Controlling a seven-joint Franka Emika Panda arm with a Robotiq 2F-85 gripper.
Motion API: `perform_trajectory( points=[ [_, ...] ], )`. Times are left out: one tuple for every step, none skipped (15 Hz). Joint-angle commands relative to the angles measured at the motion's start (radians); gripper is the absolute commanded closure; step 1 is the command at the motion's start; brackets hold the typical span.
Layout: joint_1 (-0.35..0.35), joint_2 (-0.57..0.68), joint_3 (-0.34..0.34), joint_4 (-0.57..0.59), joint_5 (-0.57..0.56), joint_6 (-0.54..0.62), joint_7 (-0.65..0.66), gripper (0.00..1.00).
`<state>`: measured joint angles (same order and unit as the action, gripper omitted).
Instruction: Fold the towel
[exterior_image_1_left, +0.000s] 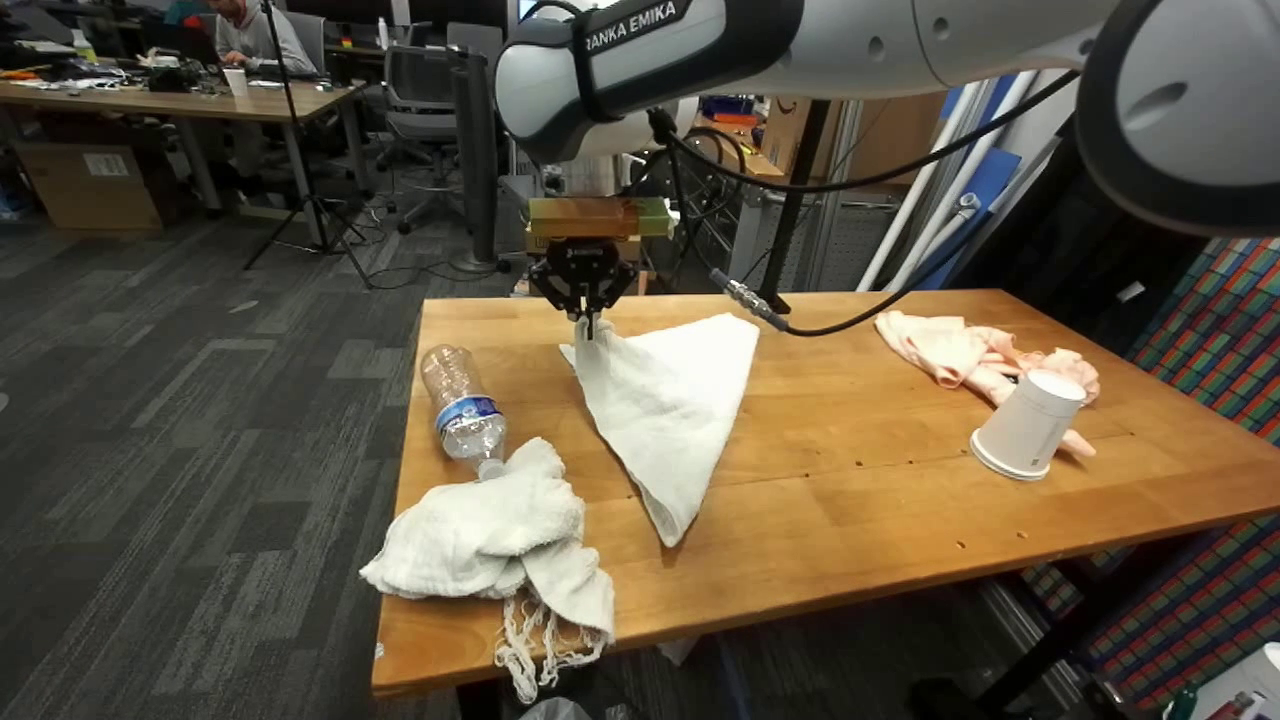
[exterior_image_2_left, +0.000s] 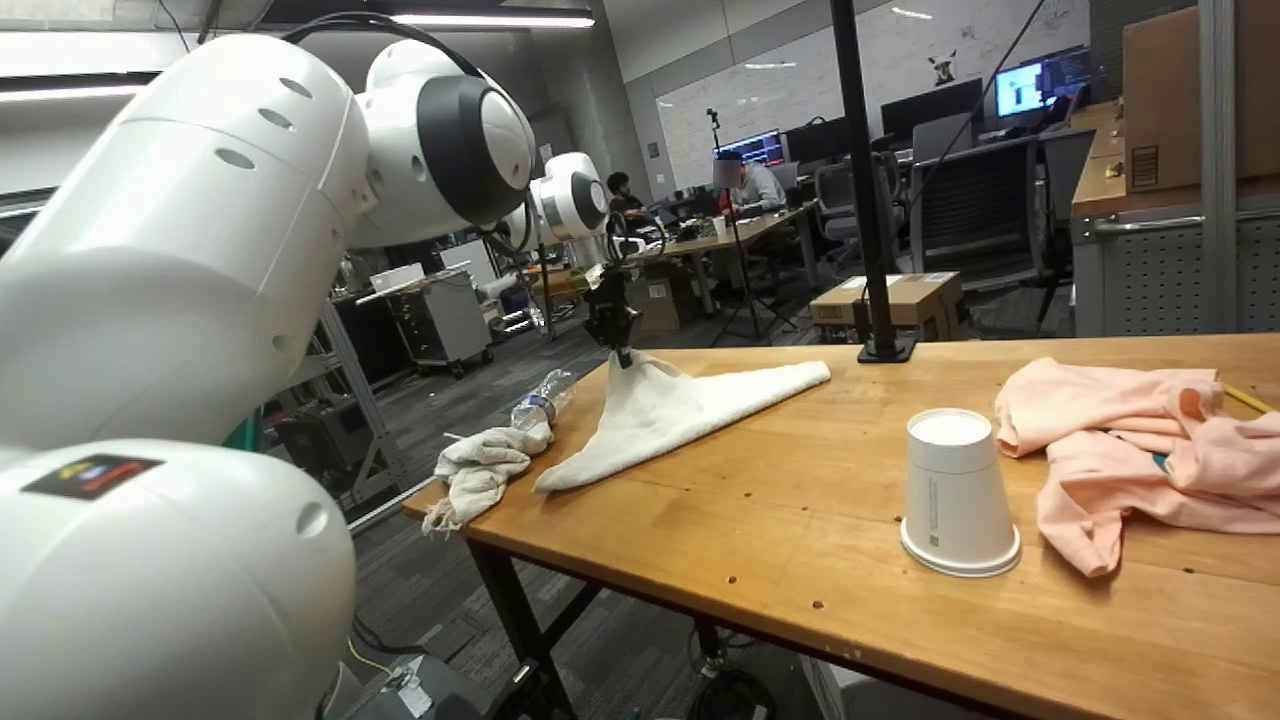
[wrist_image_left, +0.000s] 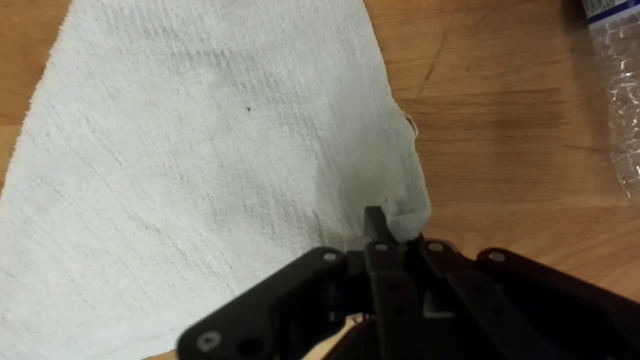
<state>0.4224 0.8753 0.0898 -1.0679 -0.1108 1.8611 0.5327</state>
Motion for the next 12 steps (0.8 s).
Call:
perform_trajectory(
  points=[
    [-0.015,0.053,0.008,0.098,0.042,-0.029,-0.090,0.94],
    [-0.019,0.061,0.011,0.110,0.047,-0.030,-0.114,0.94],
    [-0.024,0.070,0.012,0.123,0.054,-0.033,-0.136,0.94],
    [-0.029,0.081,0.013,0.138,0.058,-0.039,-0.158,0.94],
    [-0.033,0.092,0.014,0.153,0.061,-0.046,-0.175,0.94],
    [-0.041,0.106,0.018,0.176,0.071,-0.060,-0.196,0.94],
    [-0.047,0.117,0.019,0.193,0.080,-0.068,-0.214,0.94],
    [-0.053,0.130,0.021,0.213,0.088,-0.080,-0.231,0.94],
    [-0.058,0.143,0.021,0.230,0.094,-0.090,-0.244,0.94],
    [-0.063,0.157,0.021,0.249,0.098,-0.101,-0.255,0.94],
    [-0.068,0.172,0.022,0.268,0.104,-0.111,-0.264,0.94],
    [-0.073,0.188,0.027,0.287,0.117,-0.124,-0.272,0.94]
  ],
)
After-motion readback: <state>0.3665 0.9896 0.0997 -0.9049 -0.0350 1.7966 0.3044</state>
